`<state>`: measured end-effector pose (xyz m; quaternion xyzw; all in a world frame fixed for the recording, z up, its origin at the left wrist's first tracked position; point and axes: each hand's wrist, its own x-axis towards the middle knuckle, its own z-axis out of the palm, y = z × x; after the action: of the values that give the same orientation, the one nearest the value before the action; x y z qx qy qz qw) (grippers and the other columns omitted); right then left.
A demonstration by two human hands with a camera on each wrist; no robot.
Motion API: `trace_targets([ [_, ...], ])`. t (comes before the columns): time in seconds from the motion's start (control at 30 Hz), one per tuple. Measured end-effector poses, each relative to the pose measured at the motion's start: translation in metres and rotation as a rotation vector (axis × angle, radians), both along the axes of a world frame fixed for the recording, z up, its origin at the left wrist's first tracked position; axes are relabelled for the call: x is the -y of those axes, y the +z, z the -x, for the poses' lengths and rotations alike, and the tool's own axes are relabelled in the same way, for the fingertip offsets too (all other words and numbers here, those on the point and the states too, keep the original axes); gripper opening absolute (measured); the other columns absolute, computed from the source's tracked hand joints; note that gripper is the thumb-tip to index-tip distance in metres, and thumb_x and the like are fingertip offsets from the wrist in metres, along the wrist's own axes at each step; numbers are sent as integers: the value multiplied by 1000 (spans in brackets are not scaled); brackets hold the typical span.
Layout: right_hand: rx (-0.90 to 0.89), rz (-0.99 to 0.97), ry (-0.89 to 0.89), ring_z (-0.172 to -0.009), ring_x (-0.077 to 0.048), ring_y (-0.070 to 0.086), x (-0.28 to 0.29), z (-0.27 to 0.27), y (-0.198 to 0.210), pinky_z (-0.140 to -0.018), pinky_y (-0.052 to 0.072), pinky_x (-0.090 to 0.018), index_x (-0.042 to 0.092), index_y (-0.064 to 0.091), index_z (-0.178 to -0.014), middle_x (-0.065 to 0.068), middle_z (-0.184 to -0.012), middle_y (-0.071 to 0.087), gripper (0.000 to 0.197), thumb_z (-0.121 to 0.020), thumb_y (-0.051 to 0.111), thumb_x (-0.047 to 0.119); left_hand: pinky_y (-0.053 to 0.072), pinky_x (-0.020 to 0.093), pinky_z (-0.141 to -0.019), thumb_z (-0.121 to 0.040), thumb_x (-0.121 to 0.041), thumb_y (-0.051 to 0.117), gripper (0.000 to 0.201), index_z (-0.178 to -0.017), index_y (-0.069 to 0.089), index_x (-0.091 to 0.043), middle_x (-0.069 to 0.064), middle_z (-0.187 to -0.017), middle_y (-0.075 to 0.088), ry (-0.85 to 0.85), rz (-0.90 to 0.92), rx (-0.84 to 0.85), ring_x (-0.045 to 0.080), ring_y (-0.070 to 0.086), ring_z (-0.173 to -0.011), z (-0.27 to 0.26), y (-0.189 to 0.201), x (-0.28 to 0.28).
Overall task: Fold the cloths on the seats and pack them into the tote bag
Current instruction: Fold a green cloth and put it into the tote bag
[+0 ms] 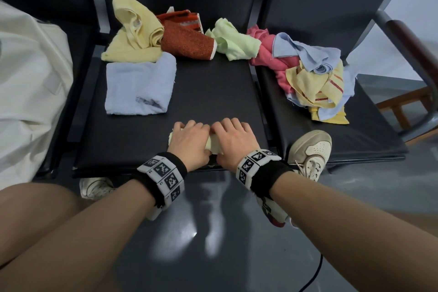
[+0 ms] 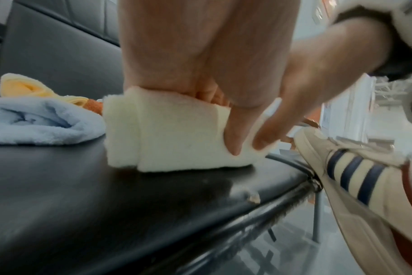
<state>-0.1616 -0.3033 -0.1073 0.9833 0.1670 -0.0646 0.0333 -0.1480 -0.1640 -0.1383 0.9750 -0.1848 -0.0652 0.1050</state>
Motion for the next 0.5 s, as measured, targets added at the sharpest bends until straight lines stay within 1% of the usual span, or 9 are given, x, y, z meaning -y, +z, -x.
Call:
trace_targets([
  [0.1, 20, 8, -24, -107, -29, 53, -1, 4, -8, -97, 42, -44, 15, 53, -124, -5, -115, 57, 65, -66, 79, 30, 33, 41, -98, -84, -41, 62, 33, -110, 55, -22, -6, -107, 60, 2, 17, -63, 19, 52, -110, -6, 2, -2],
  [0.17, 58, -19, -42, -107, -32, 55, 0, 6, -15, -100, 43, -50, 12, 55, -126, -7, -114, 59, 69, -62, 79, 23, 32, 40, -98, -83, -43, 63, 39, -115, 55, -23, -7, -111, 59, 17, 46, -47, 18, 52, -112, -8, 1, -1],
  [0.23, 35, 14, -62, -122, -32, 47, 0, 8, -20, -110, 31, -57, 11, 44, -138, -8, -127, 52, 75, -70, 73, 21, 32, 40, -100, -81, -41, 66, 53, -127, 50, -22, -5, -121, 55, 32, 50, 24, 19, 50, -115, -5, -1, 2],
  [0.27, 13, 29, -79, -127, -31, 42, 0, 10, -21, -111, 27, -60, 12, 38, -142, -7, -133, 47, 77, -73, 71, 22, 33, 41, -101, -79, -41, 69, 60, -131, 47, -21, -3, -124, 53, 30, 32, 66, 20, 49, -116, -2, -3, 4],
  [0.3, -4, 35, -96, -130, -30, 38, 0, 11, -23, -110, 27, -61, 14, 34, -143, -6, -136, 44, 79, -74, 71, 23, 34, 41, -101, -77, -42, 71, 66, -132, 45, -19, -2, -125, 52, 21, -1, 98, 21, 49, -116, 2, -5, 6],
  [0.33, -24, 39, -110, -131, -29, 36, 0, 11, -24, -108, 32, -60, 15, 31, -144, -5, -138, 41, 80, -75, 72, 23, 35, 42, -100, -74, -44, 73, 70, -133, 45, -18, -1, -124, 53, 8, -39, 120, 22, 50, -114, 6, -7, 7],
  [0.4, -54, 27, -118, -130, -28, 34, 1, 11, -25, -98, 43, -52, 16, 28, -144, -5, -139, 39, 79, -78, 71, 22, 36, 43, -99, -74, -45, 74, 73, -134, 43, -18, -1, -122, 56, 0, -85, 141, 22, 52, -112, 10, -11, 8],
  [0.43, -60, 17, -115, -129, -27, 35, 1, 10, -25, -95, 46, -49, 17, 27, -144, -4, -139, 39, 78, -79, 70, 20, 35, 42, -98, -76, -43, 73, 71, -135, 43, -18, -1, -121, 57, 4, -81, 148, 22, 53, -112, 10, -12, 7],
  [0.5, -58, 8, -98, -126, -26, 36, 1, 8, -20, -93, 46, -47, 19, 28, -144, -3, -136, 40, 75, -80, 68, 18, 36, 40, -95, -80, -37, 68, 62, -134, 43, -20, -3, -119, 59, 31, -40, 140, 22, 54, -111, 11, -10, 5],
])
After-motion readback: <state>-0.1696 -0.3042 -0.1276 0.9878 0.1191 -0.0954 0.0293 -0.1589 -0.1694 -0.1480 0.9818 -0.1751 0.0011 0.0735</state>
